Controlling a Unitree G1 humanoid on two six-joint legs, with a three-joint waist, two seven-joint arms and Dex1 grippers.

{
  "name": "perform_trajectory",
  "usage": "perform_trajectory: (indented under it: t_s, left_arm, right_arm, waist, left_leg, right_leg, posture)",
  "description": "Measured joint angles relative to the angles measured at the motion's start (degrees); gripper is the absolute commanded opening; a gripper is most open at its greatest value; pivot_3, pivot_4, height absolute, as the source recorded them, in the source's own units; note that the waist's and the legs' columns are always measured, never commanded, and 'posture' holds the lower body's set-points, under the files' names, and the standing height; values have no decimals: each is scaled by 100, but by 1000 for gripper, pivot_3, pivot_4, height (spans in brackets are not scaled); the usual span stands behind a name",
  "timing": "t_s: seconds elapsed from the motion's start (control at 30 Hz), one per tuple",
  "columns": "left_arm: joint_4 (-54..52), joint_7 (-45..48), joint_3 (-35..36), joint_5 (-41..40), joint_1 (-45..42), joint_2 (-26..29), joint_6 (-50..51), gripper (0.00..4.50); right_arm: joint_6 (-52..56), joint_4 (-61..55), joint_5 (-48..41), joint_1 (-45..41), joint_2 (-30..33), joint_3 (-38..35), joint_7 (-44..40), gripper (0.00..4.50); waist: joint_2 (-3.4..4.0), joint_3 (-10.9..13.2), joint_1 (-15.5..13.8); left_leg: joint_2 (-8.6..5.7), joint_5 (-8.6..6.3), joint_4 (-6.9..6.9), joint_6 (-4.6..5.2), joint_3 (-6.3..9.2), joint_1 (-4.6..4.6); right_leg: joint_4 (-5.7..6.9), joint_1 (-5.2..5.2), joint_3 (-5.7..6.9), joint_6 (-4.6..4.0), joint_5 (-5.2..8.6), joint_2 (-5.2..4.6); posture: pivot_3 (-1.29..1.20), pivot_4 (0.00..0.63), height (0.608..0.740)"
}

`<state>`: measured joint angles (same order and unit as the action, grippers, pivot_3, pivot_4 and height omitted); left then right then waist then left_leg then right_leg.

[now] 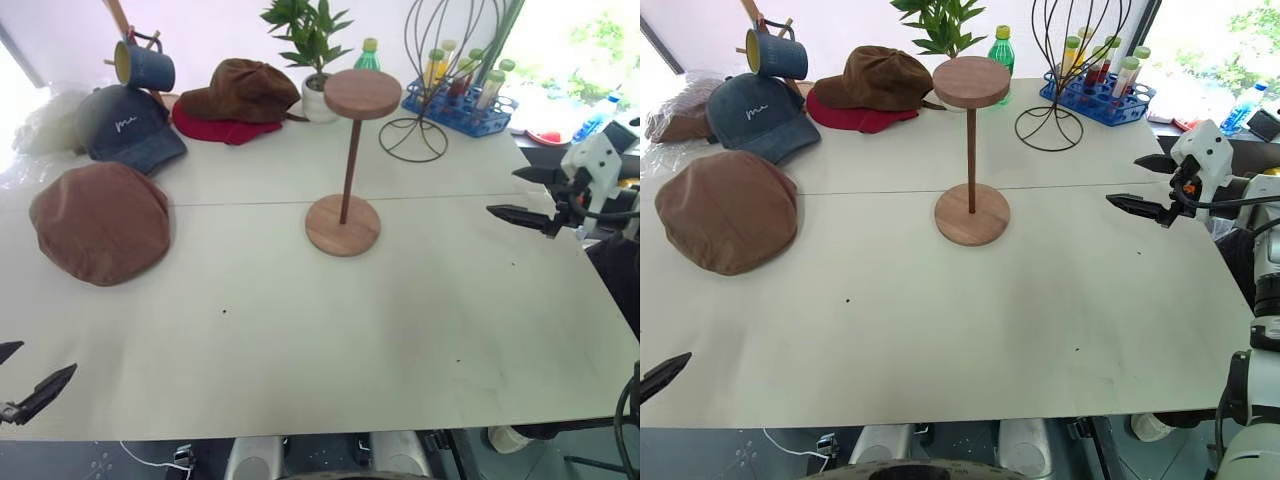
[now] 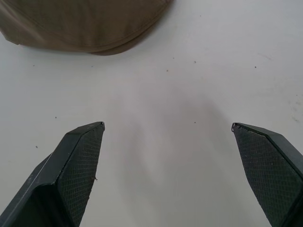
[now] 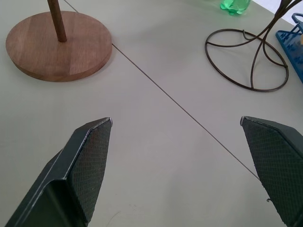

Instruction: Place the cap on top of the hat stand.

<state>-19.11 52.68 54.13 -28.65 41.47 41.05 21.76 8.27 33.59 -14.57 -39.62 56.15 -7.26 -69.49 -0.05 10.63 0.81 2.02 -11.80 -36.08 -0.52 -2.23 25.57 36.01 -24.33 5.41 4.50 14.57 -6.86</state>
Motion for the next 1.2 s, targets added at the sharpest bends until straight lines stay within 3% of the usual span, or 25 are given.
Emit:
perform_trajectory:
  t_s: [0.63,0.73,0.83,1.0,1.2]
  left_arm:
    - [-68,-298,-3,-200,-915,108,426,4500]
    - [-454,-325,-41,-277,-1037,148,514,4500]
    - [-949,-361,-330,-233,-1110,259,523,4500]
    - [-1289,-845,-1015,610,-1513,470,241,4500]
    - [-1209,-2400,-2280,2807,-2098,604,110,4500]
  right_arm:
    - [92,80,-48,-31,-35,-7,-110,4446]
    - [532,-62,-296,-158,-26,-68,-278,4446]
    - [1405,-953,-925,-155,112,-255,-641,4446]
    - [2939,-3309,-2294,174,546,-673,-971,4446]
    - [4200,-5120,-3569,429,576,-937,-399,4446]
  waist:
    - [0,-1,-8]
    - [0,-1,-5]
    - [3,0,-10]
    - [-3,-3,-30]
    - [-8,-6,-33]
  left_leg:
    - [2,6,-8,9,-16,-13]
    - [2,7,-9,11,-33,-13]
    - [4,7,-6,11,-41,-15]
    - [20,6,-5,9,-42,-19]
    - [34,-3,-13,-5,-52,-19]
  right_leg:
    - [13,10,-17,3,-5,6]
    - [16,25,-36,10,-14,6]
    - [19,21,-46,13,-17,7]
    - [17,21,-46,10,-16,19]
    - [12,6,-55,4,-32,16]
  posture:
    - [0,150,740]
    - [0,150,740]
    - [0,150,740]
    - [0,150,740]
    - [0,150,740]
